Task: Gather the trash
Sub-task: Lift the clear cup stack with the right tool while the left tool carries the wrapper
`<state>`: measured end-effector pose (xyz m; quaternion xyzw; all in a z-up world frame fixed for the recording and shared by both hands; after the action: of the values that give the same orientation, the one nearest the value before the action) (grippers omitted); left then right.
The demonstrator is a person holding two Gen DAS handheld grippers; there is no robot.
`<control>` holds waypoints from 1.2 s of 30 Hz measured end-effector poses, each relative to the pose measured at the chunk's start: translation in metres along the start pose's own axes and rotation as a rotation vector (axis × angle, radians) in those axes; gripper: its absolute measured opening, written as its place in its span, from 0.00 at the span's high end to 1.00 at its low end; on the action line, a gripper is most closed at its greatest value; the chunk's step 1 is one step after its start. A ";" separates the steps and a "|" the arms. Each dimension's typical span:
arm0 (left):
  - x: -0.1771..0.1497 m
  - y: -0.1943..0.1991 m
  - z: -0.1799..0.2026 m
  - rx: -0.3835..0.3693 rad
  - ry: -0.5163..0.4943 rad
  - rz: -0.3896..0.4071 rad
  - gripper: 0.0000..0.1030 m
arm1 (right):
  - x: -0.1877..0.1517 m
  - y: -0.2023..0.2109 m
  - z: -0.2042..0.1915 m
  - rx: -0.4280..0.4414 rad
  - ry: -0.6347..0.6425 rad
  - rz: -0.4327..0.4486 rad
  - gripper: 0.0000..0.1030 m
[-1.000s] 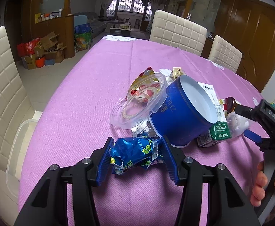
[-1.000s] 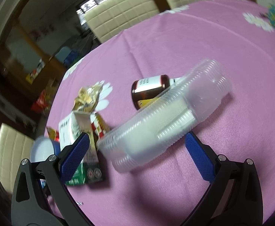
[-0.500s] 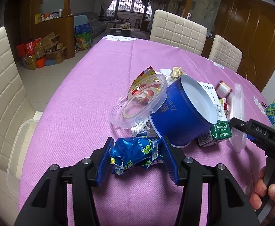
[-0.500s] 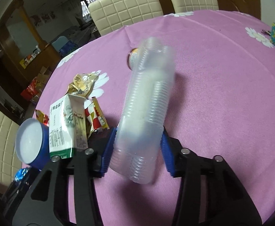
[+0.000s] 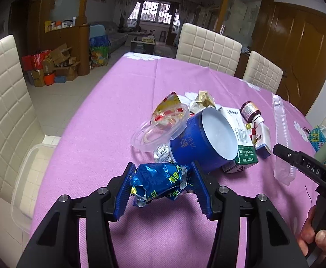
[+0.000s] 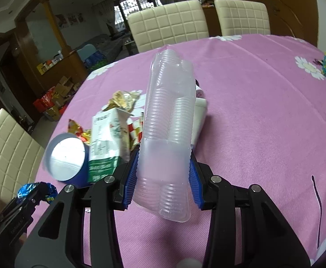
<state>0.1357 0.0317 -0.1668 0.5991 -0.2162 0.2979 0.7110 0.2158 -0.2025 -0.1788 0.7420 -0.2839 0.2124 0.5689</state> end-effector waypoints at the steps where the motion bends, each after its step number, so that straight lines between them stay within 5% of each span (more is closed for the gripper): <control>1: 0.000 0.003 -0.001 0.001 0.003 0.005 0.52 | -0.001 0.002 -0.003 0.006 0.007 0.000 0.58; 36: 0.016 0.111 -0.022 0.033 -0.001 0.255 0.52 | -0.021 0.073 -0.072 0.050 0.270 0.099 0.57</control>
<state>0.0710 0.0671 -0.0801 0.5787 -0.2861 0.3888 0.6574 0.1521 -0.1430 -0.1201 0.7056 -0.2356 0.3452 0.5723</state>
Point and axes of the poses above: each gripper's, at about its wrist camera, not at the fingertips, and y roughly against the way its jaws point, z to its right, x to its top, the point moved 10 cm from there along -y, roughly the way its jaws point, and after that the axes turned 4 degrees about -z, right-handed, at the moved point
